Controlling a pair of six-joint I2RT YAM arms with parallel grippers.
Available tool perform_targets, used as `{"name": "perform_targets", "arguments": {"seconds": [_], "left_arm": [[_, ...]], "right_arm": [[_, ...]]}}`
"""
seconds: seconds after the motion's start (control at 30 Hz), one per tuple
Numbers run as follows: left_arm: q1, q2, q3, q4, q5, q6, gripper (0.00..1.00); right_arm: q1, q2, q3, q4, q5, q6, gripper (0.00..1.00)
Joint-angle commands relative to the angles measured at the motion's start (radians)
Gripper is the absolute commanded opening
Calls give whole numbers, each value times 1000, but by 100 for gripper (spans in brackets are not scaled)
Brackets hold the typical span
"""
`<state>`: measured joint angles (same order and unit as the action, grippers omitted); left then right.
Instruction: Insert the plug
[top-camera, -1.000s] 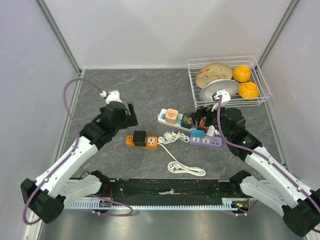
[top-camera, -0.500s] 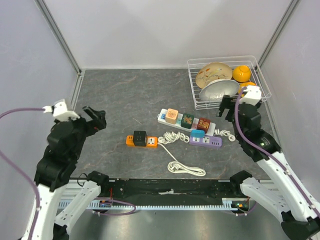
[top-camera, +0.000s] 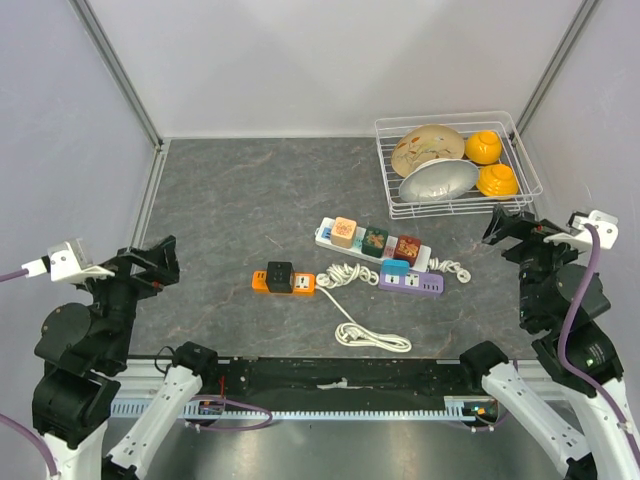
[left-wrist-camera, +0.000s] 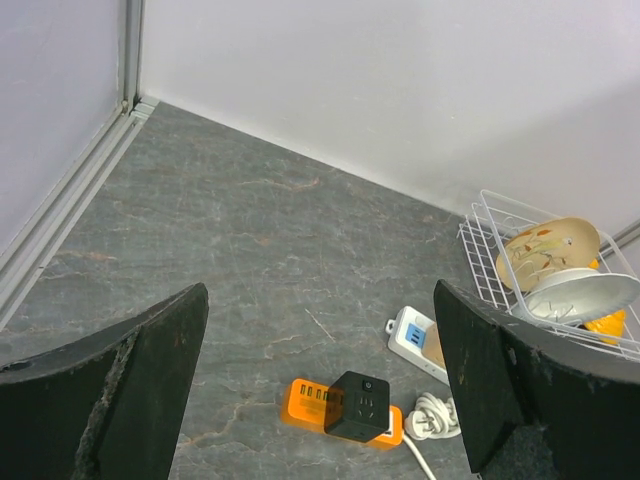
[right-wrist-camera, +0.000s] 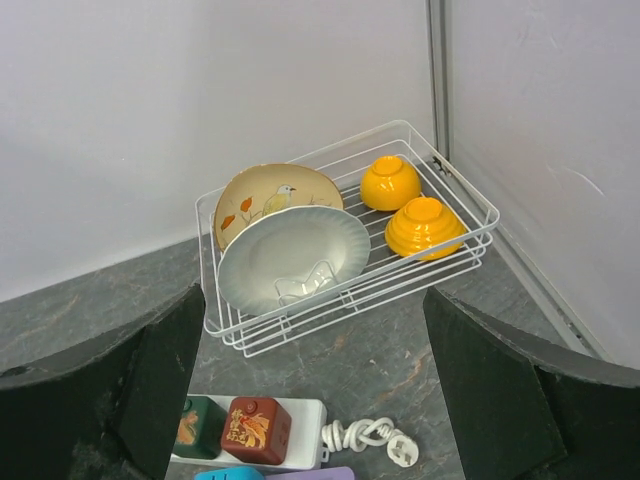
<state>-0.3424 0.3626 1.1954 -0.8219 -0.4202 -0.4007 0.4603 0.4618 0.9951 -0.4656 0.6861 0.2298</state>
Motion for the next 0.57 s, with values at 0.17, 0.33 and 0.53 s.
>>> {"name": "perform_targets", "arguments": {"seconds": [0.17,0.33,0.53], "left_arm": [[3,-34,18,-5,-8,62,100],[3,-28,13,3,-6,60,100],[3,-30,3,17,9,51,99]], "right_arm": [[-2,-64,-15,33,26,-69,98],[-2,-71,-23,35,26,-70,98],[-3,-69,-21,39,23,-80,98]]}}
